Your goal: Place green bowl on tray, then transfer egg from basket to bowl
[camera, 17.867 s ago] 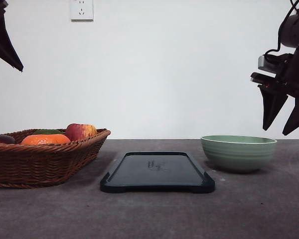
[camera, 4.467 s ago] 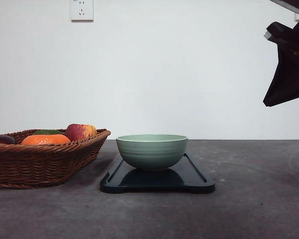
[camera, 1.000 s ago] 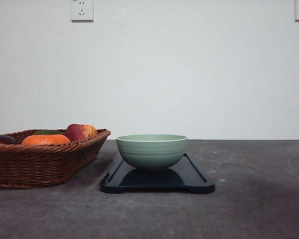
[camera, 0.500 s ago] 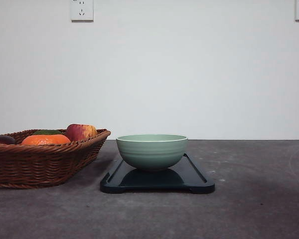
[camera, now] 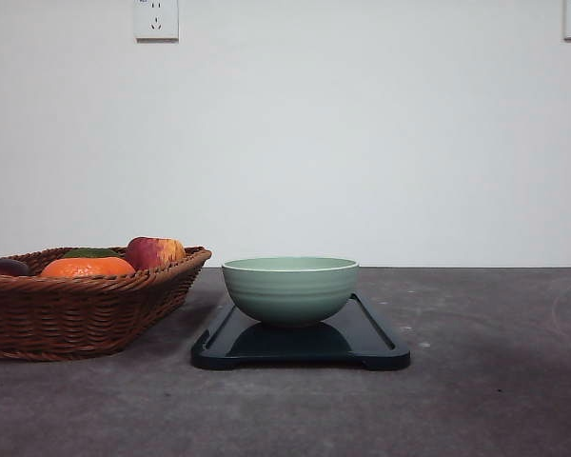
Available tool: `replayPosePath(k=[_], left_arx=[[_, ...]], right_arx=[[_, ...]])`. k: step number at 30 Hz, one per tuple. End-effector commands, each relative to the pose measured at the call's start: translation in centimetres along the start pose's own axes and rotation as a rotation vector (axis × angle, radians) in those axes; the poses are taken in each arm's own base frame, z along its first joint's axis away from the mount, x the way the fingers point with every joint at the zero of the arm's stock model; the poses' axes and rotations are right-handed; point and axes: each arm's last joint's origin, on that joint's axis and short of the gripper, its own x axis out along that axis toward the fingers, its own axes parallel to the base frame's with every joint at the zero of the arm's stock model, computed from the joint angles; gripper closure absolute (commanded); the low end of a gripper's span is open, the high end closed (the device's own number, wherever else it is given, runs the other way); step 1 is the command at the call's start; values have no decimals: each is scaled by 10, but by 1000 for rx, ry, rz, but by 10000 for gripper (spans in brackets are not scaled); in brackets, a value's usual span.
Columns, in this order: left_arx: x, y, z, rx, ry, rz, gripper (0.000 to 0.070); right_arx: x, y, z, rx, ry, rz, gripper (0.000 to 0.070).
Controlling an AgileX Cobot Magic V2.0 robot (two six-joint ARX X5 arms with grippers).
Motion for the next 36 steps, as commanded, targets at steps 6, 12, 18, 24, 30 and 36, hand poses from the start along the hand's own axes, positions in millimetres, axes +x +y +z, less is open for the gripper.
replayPosePath(k=[6, 12, 18, 24, 30, 36], left_arx=[[2, 1, -6, 12, 19, 6, 679], [2, 1, -6, 12, 19, 6, 679], [2, 1, -6, 12, 19, 6, 679], [2, 1, -6, 12, 19, 5, 679], [2, 1, -6, 12, 19, 6, 679], [2, 1, -6, 12, 19, 6, 679]], right_arx=[[0, 0, -1, -4, -1, -3, 691], [0, 0, -1, -4, -1, -3, 691], [0, 0, -1, -4, -1, -3, 691], [0, 0, -1, -4, -1, -3, 691], [0, 0, -1, -4, -1, -3, 691], [0, 0, -1, -4, -1, -3, 691]])
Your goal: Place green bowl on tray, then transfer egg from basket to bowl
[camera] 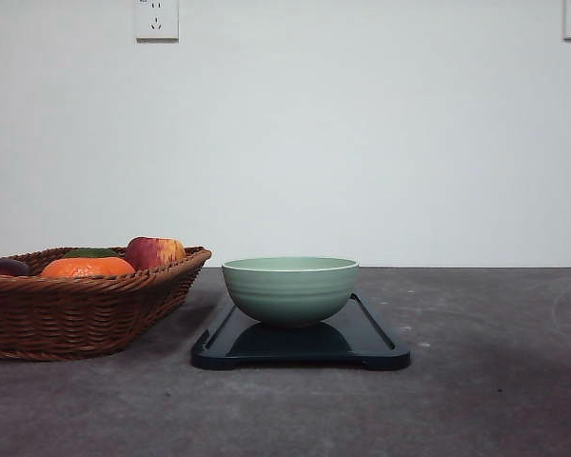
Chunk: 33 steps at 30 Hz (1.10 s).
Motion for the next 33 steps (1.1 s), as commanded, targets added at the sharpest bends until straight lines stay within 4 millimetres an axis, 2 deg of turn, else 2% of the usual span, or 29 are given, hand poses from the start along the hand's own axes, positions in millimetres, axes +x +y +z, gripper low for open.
replayPosePath(k=[1, 33], left_arx=[[2, 1, -6, 13, 19, 6, 679], [2, 1, -6, 13, 19, 6, 679]], right_arx=[[0, 0, -1, -4, -1, -3, 691], [0, 0, -1, -4, -1, -3, 691]])
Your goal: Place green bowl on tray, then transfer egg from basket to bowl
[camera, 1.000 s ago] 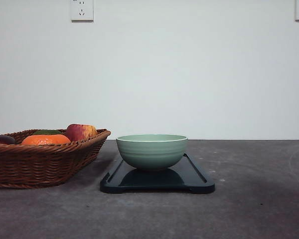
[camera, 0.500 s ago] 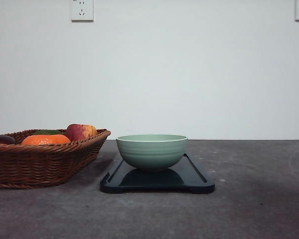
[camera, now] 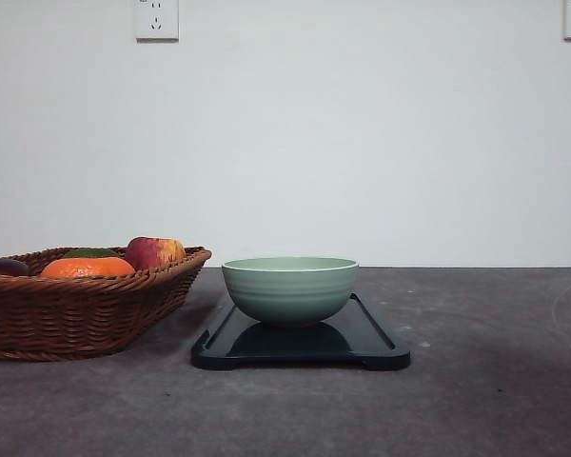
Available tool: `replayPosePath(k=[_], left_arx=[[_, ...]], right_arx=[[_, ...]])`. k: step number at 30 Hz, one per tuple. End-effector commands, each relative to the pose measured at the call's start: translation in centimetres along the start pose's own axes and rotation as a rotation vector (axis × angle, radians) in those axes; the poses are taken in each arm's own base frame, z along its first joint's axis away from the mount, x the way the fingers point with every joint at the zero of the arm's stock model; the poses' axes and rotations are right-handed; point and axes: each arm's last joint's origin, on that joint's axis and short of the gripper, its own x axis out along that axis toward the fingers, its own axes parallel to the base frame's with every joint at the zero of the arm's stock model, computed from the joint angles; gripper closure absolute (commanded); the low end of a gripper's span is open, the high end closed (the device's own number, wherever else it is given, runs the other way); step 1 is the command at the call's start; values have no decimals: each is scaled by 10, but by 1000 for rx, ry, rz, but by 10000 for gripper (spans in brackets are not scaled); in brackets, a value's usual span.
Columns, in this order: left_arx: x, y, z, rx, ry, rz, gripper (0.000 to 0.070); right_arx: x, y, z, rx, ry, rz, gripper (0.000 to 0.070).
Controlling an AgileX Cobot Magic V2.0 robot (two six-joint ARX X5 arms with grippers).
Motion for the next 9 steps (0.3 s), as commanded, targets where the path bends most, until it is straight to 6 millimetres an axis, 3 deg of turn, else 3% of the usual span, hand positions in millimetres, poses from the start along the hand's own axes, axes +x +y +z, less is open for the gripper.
replayPosePath(k=[1, 9], left_arx=[[2, 1, -6, 12, 19, 6, 679], [2, 1, -6, 12, 19, 6, 679]], right_arx=[[0, 0, -1, -4, -1, -3, 691], [0, 0, -1, -4, -1, -3, 691]])
